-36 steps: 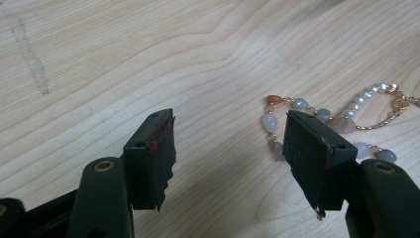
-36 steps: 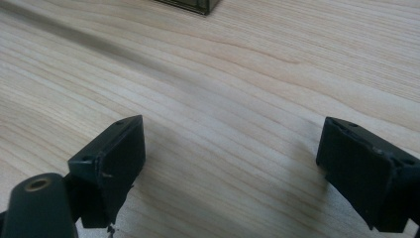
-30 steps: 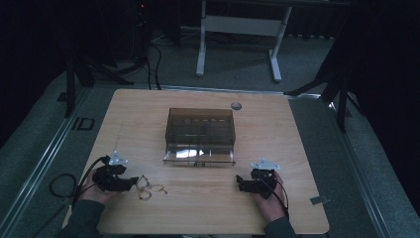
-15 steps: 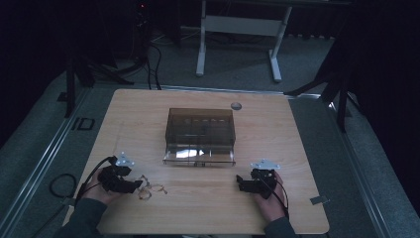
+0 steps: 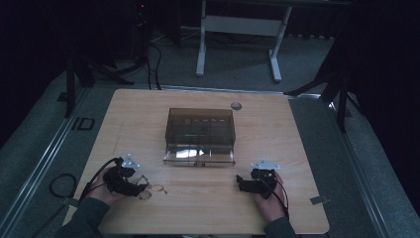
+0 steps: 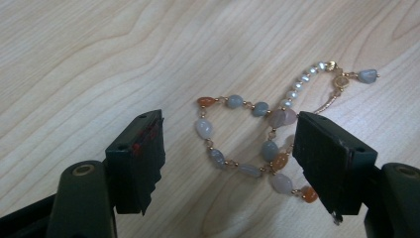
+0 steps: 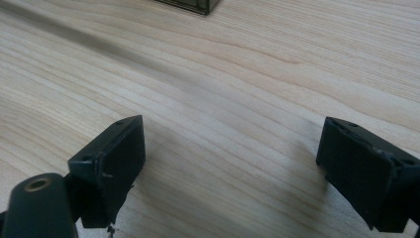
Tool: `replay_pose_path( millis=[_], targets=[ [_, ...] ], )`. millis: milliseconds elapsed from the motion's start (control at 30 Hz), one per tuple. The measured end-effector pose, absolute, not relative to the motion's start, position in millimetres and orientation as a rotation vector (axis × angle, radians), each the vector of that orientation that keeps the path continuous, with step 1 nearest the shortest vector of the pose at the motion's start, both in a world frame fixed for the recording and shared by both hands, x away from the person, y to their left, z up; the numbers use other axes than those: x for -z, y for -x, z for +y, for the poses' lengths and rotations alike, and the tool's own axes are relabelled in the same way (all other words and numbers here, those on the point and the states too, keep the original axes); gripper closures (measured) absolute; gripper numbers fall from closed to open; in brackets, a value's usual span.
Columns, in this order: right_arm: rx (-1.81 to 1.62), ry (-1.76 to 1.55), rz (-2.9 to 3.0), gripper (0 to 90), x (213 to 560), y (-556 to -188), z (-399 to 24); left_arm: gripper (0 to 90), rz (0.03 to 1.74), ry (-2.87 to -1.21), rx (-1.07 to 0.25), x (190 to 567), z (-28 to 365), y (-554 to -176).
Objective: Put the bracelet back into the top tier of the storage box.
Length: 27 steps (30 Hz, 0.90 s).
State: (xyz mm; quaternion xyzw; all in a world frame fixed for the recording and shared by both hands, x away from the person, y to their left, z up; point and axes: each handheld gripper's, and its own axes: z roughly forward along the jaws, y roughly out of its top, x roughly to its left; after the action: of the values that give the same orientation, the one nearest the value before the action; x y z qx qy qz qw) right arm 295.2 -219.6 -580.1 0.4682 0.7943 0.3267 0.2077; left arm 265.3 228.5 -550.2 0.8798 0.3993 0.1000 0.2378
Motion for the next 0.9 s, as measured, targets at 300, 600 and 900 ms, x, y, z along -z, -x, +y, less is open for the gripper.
replay_pose_path(
  millis=[300,600,900],
  targets=[
    [-0.909,-1.303,2.211,11.2,580,-295,-220,25.2,1.047,-2.477,-0.228,554,220,-267],
    [-0.910,-1.304,2.211,11.2,580,-295,-220,27.5,1.037,-2.517,-0.215,559,216,-270],
    [-0.907,-1.303,2.213,11.2,580,-295,-220,42.2,1.053,-2.553,-0.193,556,217,-275]
  ],
)
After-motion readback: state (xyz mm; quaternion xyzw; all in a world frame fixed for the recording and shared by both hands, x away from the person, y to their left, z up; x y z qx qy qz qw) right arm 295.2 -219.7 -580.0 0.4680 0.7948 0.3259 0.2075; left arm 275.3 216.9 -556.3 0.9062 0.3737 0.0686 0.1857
